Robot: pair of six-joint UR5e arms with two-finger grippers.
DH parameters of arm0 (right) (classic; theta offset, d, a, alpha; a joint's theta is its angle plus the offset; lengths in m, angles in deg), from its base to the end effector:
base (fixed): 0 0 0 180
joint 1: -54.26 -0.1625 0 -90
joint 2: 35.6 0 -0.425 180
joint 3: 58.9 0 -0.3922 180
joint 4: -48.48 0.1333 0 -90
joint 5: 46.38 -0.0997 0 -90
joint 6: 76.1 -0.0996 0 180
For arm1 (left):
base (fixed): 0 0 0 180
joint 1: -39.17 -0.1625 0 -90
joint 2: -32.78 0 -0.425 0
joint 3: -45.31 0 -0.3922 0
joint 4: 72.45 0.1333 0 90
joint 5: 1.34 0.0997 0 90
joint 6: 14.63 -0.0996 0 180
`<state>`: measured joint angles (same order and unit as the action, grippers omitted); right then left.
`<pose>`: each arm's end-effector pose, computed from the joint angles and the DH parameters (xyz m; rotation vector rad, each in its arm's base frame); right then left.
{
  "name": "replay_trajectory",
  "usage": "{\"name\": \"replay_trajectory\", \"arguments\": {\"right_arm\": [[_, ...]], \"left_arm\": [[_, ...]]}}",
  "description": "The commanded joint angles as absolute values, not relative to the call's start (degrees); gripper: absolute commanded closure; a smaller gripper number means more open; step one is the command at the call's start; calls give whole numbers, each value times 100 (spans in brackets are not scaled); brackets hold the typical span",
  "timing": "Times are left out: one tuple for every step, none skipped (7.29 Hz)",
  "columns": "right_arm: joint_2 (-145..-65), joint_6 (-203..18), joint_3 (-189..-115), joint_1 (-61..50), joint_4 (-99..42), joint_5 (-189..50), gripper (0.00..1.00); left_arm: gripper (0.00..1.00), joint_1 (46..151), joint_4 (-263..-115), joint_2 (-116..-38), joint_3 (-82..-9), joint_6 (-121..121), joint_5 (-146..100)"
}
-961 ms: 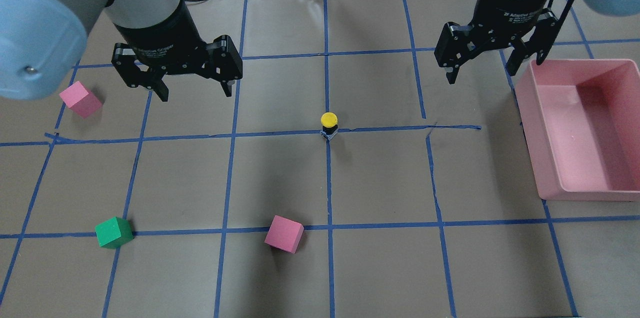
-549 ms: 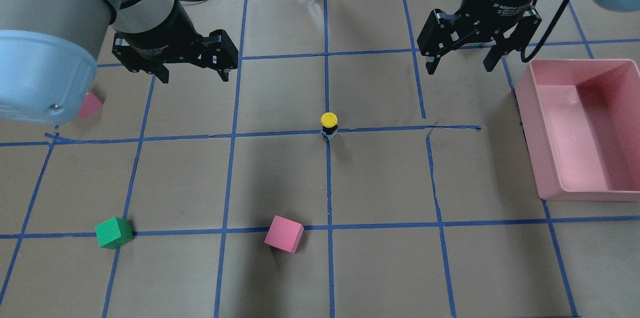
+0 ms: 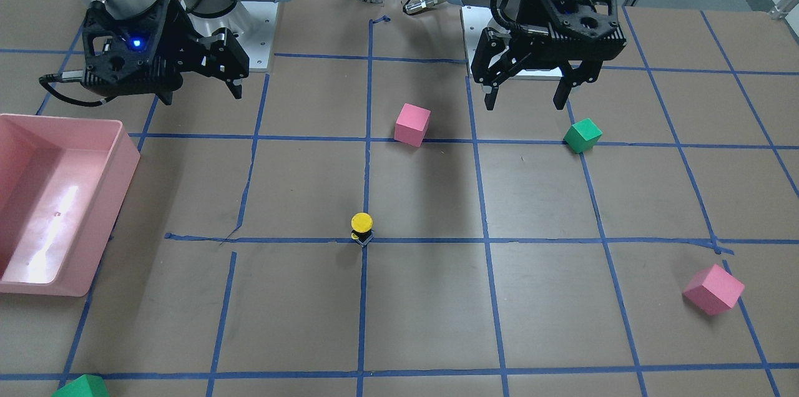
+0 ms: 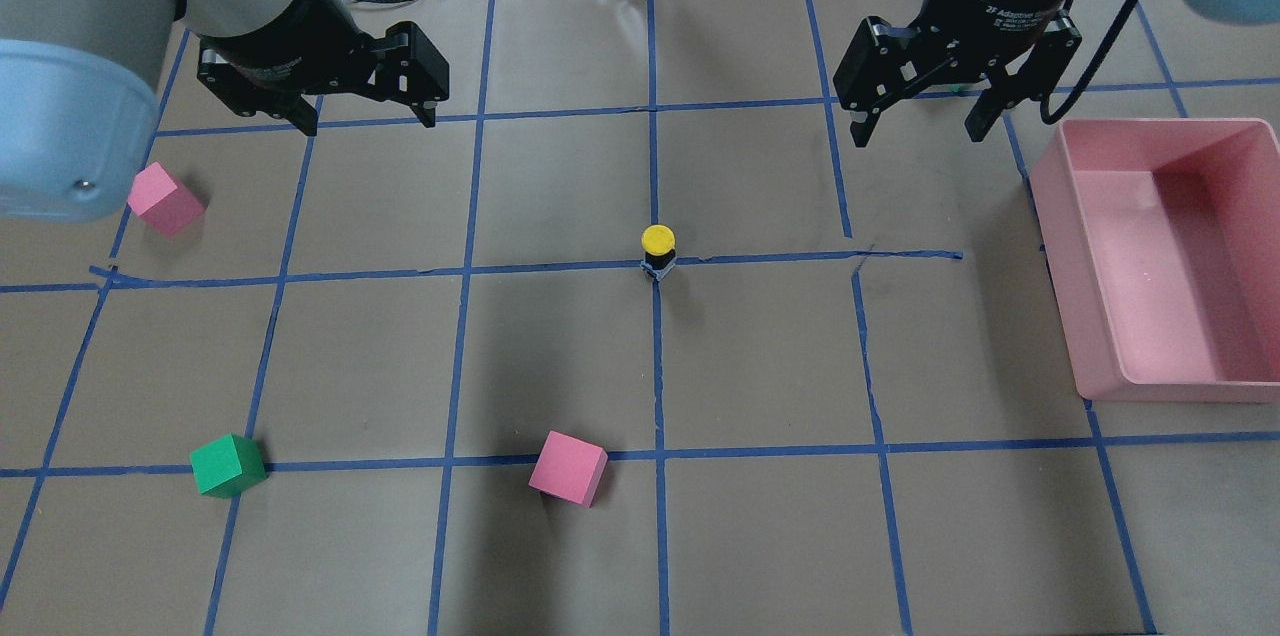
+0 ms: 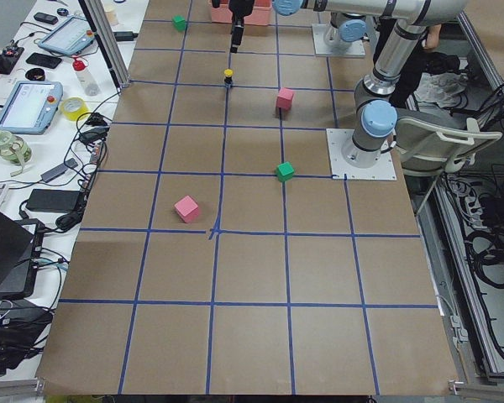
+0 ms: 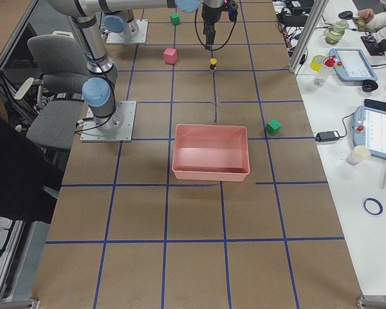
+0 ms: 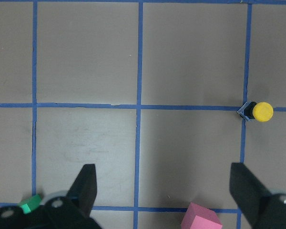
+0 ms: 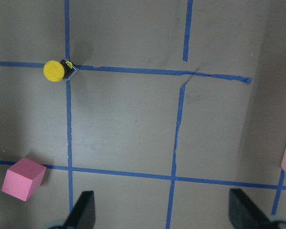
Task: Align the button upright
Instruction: 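Open the left gripper and retract it away from the button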
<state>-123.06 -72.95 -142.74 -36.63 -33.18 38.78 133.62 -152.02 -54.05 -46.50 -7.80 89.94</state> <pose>0.1495 -0.4992 0.5047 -0.1023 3.0514 0.1233 -0.1684 -0.4749 0.5191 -0.0685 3.1221 -0.3243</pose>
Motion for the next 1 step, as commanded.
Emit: {"name": "replay_trajectory", "arguments": {"right_arm": [[-12305, -7311, -14283, -3671, -3291, 3879, 0]], "left_arm": [[0, 13286, -15199, -5388, -4688, -786, 8963]]}}
